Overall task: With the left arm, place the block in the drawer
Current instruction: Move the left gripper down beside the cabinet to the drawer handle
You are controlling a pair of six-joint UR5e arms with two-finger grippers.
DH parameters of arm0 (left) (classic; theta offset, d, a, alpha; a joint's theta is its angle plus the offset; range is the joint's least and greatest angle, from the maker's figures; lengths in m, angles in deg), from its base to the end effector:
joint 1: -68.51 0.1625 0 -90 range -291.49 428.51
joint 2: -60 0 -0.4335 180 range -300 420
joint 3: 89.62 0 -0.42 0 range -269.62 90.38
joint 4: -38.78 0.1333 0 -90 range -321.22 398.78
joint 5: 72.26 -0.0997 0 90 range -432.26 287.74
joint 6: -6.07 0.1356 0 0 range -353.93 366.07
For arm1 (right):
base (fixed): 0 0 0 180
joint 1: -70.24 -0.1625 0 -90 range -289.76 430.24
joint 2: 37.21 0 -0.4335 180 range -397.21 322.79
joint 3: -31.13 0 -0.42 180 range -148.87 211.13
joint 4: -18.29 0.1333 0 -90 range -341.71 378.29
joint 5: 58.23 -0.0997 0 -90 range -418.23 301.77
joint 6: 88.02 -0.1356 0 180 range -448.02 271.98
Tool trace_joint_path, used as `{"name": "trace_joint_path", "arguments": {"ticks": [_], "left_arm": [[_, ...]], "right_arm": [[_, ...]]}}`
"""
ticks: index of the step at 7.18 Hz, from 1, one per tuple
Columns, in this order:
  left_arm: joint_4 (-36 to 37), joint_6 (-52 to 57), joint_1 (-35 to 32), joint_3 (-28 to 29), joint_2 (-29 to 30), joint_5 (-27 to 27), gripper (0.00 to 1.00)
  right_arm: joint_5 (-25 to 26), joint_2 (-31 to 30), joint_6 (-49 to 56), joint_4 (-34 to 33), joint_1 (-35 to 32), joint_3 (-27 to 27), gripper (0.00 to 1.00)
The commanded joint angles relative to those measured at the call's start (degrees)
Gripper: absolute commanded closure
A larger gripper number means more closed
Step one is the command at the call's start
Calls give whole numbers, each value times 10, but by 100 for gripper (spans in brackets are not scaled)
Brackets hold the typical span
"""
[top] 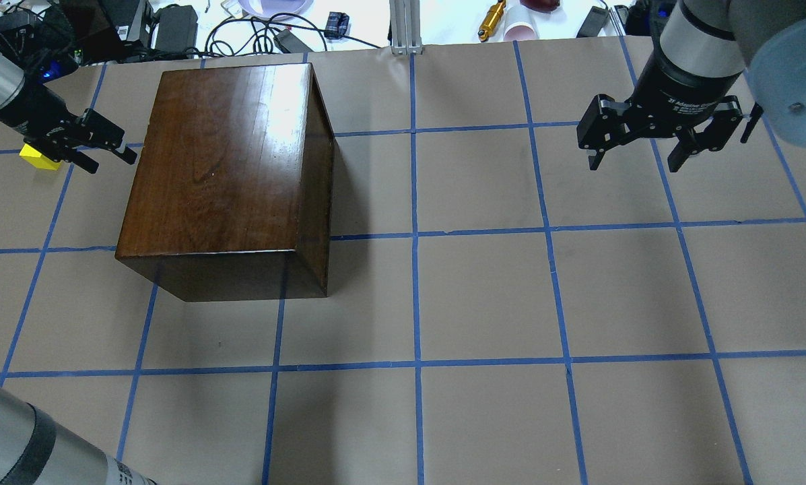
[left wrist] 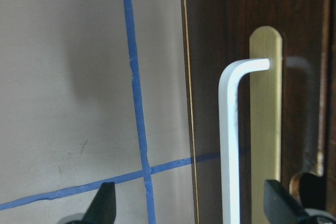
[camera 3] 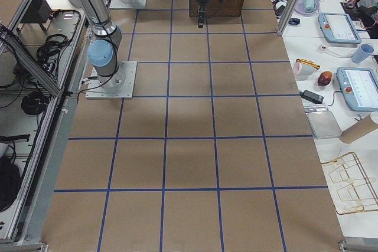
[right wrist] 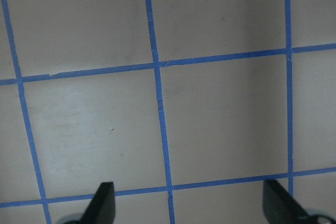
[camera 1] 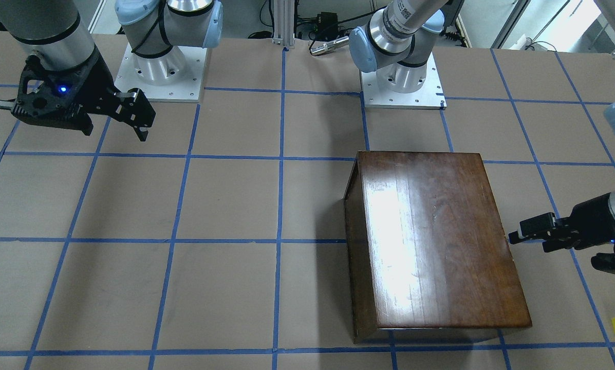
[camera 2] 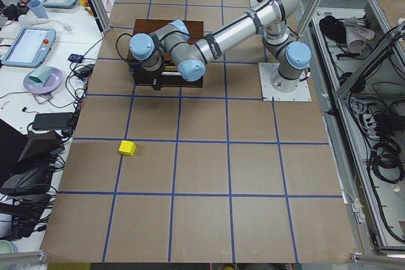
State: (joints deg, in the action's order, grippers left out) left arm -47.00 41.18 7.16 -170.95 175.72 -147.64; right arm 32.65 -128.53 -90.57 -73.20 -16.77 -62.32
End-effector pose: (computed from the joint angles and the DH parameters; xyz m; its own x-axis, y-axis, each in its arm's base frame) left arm 0.1683 -0.6575 0.2798 -0.9415 0.0724 0.3290 0.0905 0.9951 0.0401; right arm 0.1045 -0.5141 0.4436 -0.9952 0.0964 0.0158 0.0965 0.9953 0.0105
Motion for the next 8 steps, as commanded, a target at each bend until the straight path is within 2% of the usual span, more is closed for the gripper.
{"name": "trace_joint_path", "arguments": {"ticks": [1,8], "left_arm": [[2,5,0,-5,11,4,0],[3,6,0,-13,26,6,0]], "right_arm": [[0,0,0,0,0,0,0],[0,0,0,0,0,0,0]]}}
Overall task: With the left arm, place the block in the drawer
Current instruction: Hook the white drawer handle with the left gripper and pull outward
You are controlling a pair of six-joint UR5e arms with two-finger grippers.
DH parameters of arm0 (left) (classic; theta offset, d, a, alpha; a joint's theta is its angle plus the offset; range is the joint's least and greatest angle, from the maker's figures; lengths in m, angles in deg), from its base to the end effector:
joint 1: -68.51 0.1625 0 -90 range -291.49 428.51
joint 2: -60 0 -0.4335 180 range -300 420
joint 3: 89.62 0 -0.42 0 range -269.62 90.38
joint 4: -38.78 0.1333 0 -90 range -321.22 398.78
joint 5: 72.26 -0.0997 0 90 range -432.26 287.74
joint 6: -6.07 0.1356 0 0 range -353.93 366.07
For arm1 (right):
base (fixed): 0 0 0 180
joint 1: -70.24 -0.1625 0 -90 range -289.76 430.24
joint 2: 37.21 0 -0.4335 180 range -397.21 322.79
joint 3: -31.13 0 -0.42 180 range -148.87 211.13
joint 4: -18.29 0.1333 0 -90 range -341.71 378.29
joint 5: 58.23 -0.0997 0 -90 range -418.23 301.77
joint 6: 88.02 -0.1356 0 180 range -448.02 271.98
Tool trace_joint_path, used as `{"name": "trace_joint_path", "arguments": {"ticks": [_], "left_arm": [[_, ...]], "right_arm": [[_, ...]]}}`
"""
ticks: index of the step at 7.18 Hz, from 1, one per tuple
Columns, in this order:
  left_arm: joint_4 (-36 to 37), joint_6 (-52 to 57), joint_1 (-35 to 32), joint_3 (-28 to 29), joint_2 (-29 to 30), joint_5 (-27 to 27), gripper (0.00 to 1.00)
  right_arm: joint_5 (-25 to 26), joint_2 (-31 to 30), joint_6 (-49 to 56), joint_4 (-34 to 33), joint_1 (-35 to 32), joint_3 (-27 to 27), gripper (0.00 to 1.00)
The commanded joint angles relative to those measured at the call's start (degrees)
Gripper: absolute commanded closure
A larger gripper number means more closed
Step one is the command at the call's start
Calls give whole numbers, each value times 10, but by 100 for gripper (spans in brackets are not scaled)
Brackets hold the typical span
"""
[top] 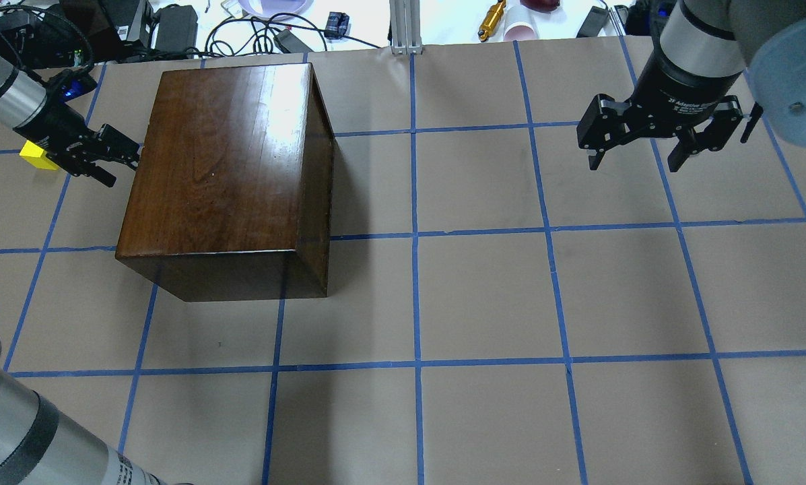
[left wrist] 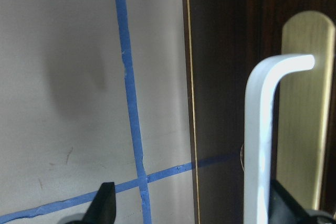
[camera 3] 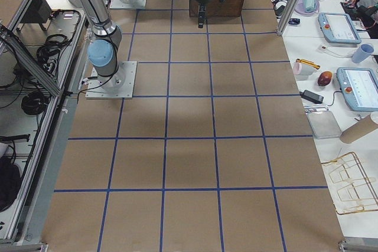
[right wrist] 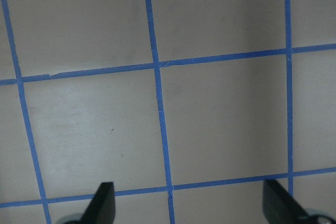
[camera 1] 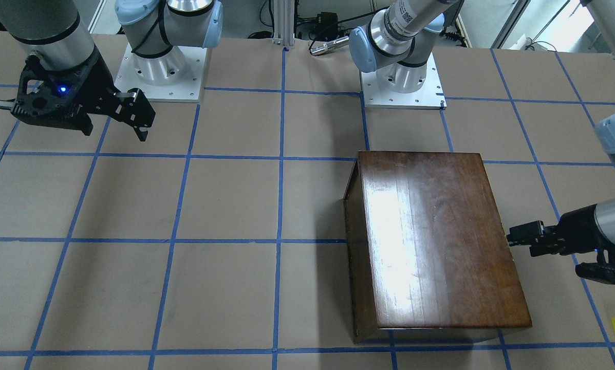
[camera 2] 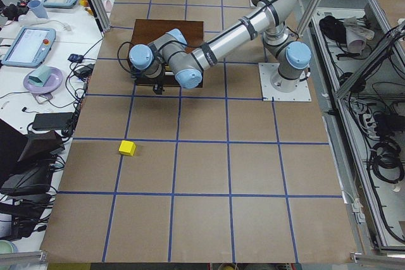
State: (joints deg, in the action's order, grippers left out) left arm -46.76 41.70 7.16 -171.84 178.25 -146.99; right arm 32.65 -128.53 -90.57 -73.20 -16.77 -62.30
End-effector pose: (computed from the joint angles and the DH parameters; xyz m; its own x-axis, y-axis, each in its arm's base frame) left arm 0.1674 -0.6588 0.2442 -0.9283 0.0636 0.3664 0.0983 0.9922 0.0767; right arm 0.1045 -0.5141 0.4438 -0.9952 0.0964 0.0158 0.0965 0.9953 0.0101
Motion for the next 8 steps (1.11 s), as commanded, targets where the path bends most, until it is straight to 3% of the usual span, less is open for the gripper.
{"name": "trace_joint_path", "arguments": {"ticks": [1,5,8], "left_arm": [[4,1,0,-5,0,-2,0],[36,28,1,0,4,-15,0],[55,51,1,14,10,-53,1]], "right_arm": [[0,0,0,0,0,0,0],[0,0,0,0,0,0,0],[0,0,0,0,0,0,0]]}}
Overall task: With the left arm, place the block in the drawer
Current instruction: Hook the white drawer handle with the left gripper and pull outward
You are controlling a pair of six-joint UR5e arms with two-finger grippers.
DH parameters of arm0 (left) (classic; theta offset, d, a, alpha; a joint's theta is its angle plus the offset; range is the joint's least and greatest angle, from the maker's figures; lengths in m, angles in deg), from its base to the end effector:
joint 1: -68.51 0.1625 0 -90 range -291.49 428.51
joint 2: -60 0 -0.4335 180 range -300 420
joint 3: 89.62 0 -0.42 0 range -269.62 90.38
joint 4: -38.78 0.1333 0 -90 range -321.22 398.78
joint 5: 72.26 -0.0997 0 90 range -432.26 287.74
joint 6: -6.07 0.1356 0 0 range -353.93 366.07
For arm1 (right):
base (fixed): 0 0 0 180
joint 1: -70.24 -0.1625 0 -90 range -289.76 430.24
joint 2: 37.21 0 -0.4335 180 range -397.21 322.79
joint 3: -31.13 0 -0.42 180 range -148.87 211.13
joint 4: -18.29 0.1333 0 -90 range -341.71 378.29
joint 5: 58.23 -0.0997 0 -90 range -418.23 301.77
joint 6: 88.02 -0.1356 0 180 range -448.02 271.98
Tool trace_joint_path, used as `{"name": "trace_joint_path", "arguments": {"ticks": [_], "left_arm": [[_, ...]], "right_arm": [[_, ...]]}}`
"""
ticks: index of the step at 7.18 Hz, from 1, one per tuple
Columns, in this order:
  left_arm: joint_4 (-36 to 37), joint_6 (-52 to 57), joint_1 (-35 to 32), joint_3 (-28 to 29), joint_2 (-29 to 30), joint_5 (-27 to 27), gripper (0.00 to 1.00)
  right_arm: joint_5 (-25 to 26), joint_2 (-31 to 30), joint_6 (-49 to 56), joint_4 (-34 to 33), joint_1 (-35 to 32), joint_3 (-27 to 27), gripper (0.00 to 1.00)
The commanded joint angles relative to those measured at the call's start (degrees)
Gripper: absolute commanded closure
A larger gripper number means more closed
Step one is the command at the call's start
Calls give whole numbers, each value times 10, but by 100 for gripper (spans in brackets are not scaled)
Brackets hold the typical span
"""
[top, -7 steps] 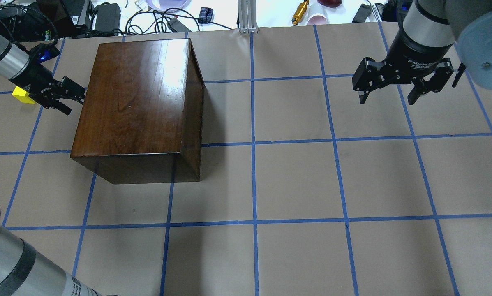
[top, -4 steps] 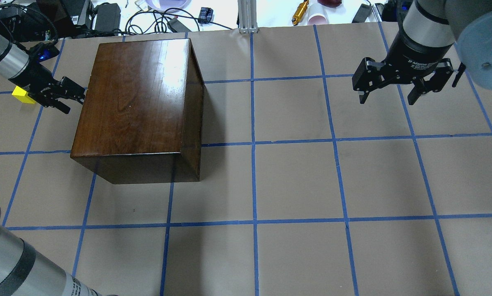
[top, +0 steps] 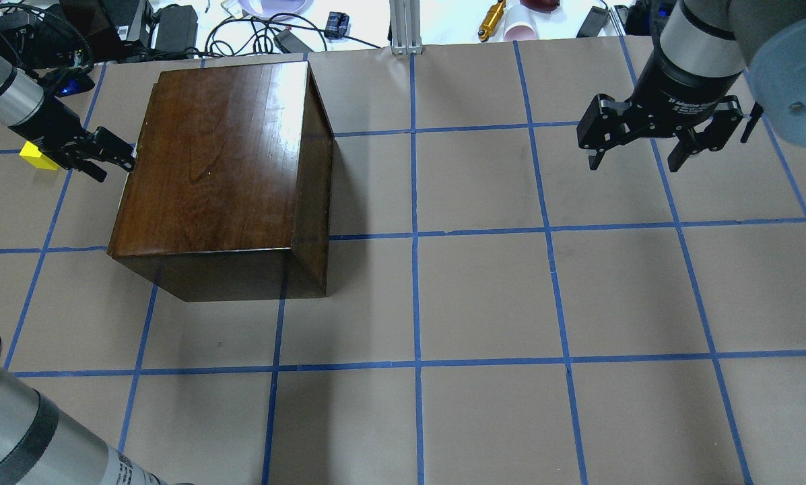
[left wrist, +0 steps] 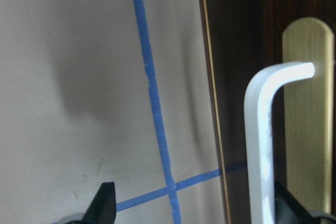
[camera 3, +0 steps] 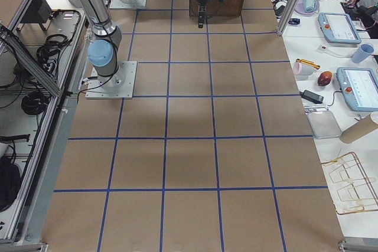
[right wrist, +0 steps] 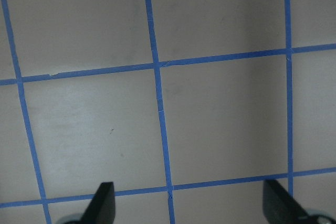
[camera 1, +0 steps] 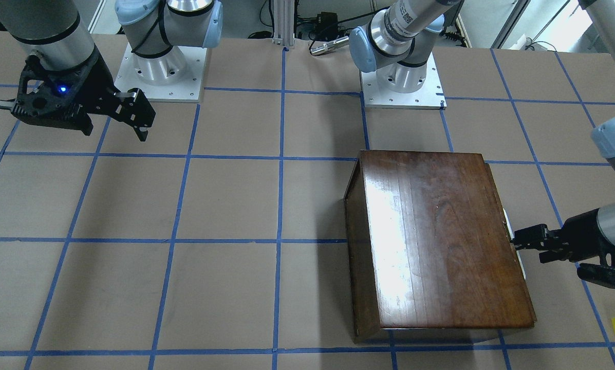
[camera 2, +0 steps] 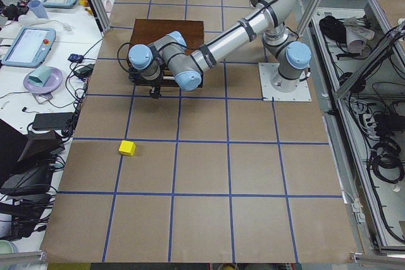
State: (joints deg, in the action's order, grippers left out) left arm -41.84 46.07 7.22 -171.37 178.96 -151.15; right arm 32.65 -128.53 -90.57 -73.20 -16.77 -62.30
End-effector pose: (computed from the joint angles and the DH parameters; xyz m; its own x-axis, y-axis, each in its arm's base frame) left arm 0.1841 -0.6681 0.2432 -0.9481 0.1663 0.2710 0.1807 0.9831 0.0290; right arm 0.1045 -0.5141 0.4438 -0.9952 0.0964 0.0158 0.0965 0.9953 0.0101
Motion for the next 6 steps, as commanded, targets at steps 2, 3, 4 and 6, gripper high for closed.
{"name": "trace_joint_path", "arguments": {"ticks": [2,3,4,6], "left_arm": [[6,7,0,16,5,-28,0],[6,7,0,17,5,-28,0],[6,7,1,17,5,-28,0],[6,32,6,27,9,-27,1]], "right_arm": [[0,0,0,0,0,0,0],[0,0,0,0,0,0,0],[0,0,0,0,0,0,0],[0,0,0,0,0,0,0]]}}
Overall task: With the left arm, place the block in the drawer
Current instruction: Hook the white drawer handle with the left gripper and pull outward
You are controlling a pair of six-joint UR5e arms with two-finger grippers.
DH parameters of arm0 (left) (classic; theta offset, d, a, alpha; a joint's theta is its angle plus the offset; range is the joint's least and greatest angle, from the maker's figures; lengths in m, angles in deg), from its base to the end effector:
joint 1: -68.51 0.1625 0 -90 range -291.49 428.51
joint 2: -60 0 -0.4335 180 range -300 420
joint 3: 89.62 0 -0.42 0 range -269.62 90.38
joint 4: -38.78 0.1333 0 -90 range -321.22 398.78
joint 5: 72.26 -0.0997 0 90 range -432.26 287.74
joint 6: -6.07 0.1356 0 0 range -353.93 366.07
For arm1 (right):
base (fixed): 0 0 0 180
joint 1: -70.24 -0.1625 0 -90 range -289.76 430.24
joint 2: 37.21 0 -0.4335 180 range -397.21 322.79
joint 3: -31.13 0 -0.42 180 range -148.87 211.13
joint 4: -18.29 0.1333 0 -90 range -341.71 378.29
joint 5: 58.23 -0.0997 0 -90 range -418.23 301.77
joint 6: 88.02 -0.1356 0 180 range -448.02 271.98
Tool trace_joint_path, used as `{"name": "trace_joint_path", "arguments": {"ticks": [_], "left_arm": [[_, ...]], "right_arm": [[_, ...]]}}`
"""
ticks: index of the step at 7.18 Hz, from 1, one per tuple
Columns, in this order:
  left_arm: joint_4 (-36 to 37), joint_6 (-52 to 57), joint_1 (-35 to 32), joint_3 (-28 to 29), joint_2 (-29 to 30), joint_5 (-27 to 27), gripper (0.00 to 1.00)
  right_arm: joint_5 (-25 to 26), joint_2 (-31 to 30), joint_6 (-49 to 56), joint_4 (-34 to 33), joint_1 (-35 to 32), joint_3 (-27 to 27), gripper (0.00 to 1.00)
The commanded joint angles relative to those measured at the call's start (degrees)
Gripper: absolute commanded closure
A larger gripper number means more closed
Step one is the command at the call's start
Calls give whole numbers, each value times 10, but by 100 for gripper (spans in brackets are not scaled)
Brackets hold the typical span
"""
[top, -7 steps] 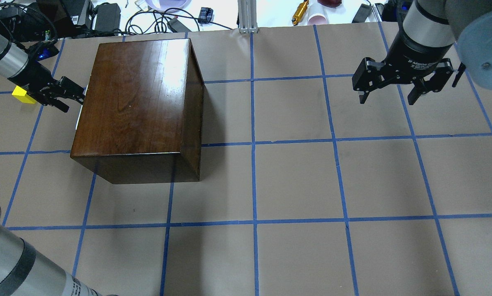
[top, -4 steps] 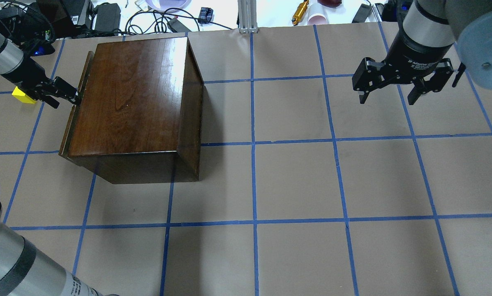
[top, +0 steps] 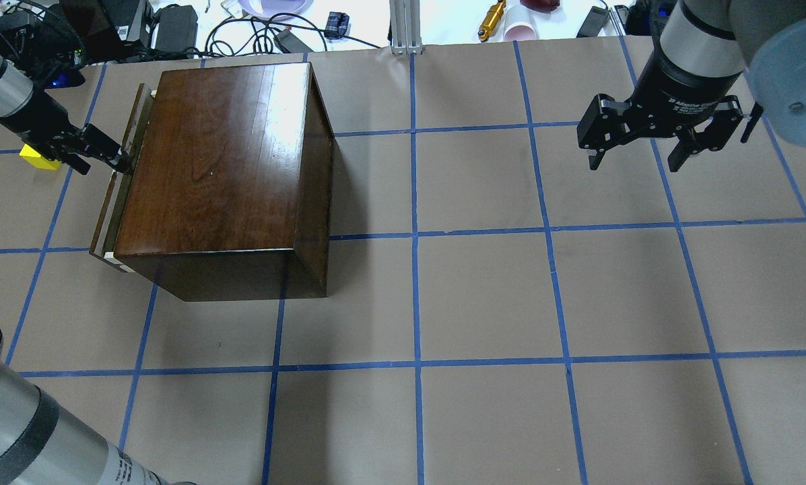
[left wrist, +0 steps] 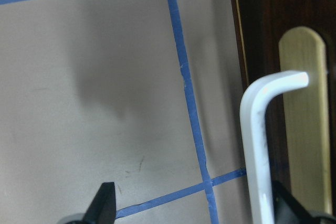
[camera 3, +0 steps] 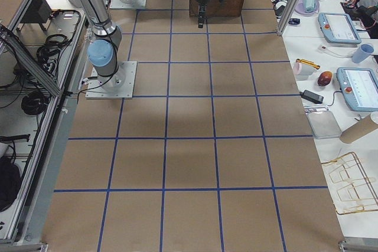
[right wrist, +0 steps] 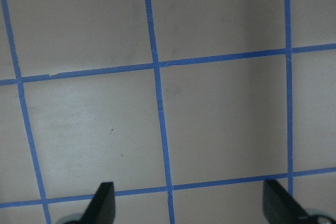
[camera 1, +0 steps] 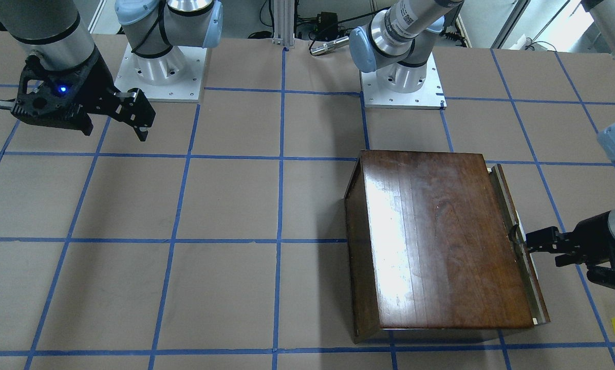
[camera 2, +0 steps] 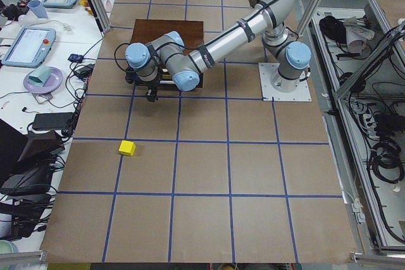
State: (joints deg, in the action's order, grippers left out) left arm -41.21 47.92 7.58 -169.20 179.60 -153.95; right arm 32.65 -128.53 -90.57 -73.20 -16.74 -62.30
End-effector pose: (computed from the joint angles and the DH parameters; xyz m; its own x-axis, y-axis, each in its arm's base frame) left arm 0.2006 -0.6755 0.2531 -0.9559 0.2026 0.2126 0.2122 0.9769 0.0235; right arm 0.1043 -0.5142 0.4438 -0.9952 0.0969 0.0158 0.0971 0.9952 0.0101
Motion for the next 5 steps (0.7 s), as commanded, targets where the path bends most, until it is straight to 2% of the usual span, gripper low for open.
{"name": "trace_joint_path", "arguments": {"ticks": [1,5], "left_arm": [[-5,20,15,6,5,3,1],[-11,60,36,7,5,6,2]], "right_arm": [[0,0,0,0,1,0,0],[0,0,0,0,0,-1,0]]}}
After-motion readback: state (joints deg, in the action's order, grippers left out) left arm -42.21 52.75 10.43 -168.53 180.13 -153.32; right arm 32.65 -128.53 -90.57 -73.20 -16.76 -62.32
